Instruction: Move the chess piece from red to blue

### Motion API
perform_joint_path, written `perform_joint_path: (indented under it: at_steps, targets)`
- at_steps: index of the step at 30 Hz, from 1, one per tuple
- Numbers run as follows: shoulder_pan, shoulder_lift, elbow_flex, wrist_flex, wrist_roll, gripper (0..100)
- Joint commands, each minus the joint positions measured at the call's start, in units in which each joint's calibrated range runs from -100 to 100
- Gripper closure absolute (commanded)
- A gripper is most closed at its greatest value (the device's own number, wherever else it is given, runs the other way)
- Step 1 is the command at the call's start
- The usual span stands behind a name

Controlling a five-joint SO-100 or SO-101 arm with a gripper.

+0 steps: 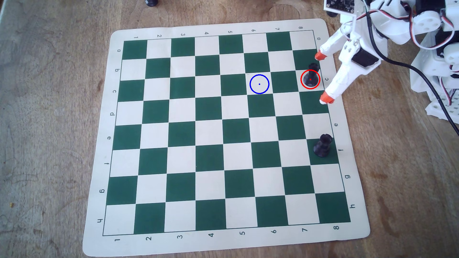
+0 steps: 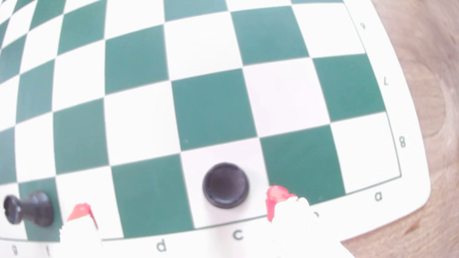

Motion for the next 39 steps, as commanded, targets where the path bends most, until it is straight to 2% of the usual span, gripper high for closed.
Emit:
perform_joint_path:
  at_steps: [1,5,9,20,23,31,34,39]
  targets:
    - [0.09,2.52,-0.68,-4.81,0.1,61]
    - [0.25,5.16,-0.68,-8.82,0.2,62]
    - [0.09,6.43,0.05,-12.01,0.2,67]
    - [-0.22,7.02,2.22,-13.9,0.59,74]
    - [-0.3,6.85,2.59,-14.47,0.59,81]
    - [-0.3,7.45,2.68,-15.94,0.34,91]
    - [-0.38,7.62,2.77,-15.94,0.34,91]
    - [-0.38,7.19,3.31,-15.94,0.49,86]
